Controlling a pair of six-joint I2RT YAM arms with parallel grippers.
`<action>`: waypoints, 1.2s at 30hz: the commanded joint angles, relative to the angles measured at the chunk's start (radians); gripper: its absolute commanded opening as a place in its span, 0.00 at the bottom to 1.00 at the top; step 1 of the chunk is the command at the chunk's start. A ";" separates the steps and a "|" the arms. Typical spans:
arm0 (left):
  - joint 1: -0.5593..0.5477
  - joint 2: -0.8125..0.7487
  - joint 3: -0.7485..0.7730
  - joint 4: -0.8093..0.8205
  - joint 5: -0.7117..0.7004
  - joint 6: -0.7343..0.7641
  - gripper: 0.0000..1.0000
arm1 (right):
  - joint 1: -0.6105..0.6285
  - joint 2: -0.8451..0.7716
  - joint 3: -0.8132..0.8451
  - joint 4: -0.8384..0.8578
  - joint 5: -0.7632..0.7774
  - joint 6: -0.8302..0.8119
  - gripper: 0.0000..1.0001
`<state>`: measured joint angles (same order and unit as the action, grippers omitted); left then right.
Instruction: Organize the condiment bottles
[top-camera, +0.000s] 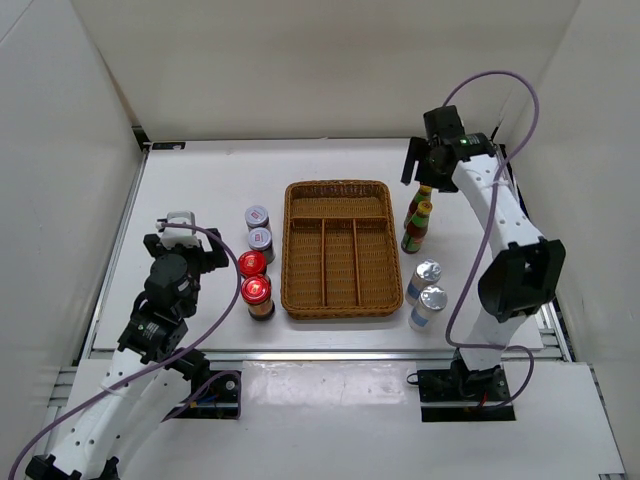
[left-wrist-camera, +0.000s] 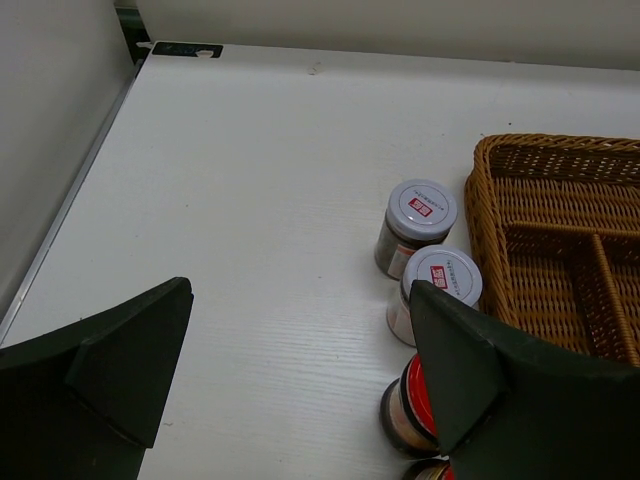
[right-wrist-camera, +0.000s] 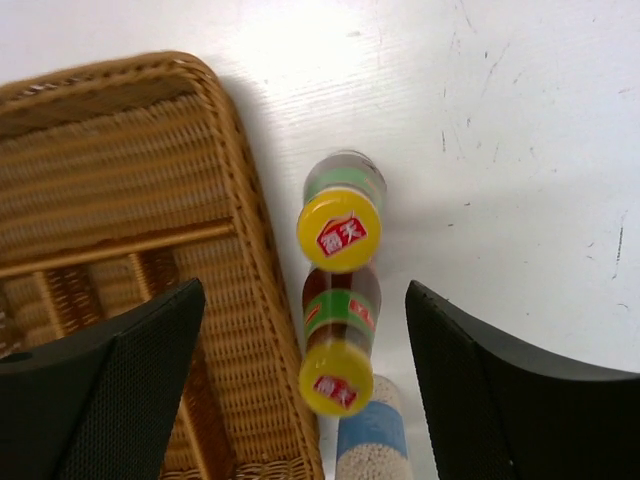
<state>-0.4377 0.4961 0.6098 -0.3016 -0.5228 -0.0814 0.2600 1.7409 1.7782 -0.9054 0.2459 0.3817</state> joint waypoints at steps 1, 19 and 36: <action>-0.006 -0.005 -0.010 0.021 0.015 0.015 1.00 | -0.013 0.028 0.064 -0.038 0.046 -0.017 0.83; -0.006 -0.005 -0.010 0.030 0.024 0.015 1.00 | -0.070 0.166 0.148 -0.047 -0.031 -0.017 0.45; -0.006 -0.014 -0.019 0.030 0.024 0.015 1.00 | -0.070 0.158 0.308 -0.102 0.038 -0.007 0.01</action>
<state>-0.4408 0.4923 0.5953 -0.2832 -0.5114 -0.0704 0.1955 1.9331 1.9697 -1.0145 0.2470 0.3668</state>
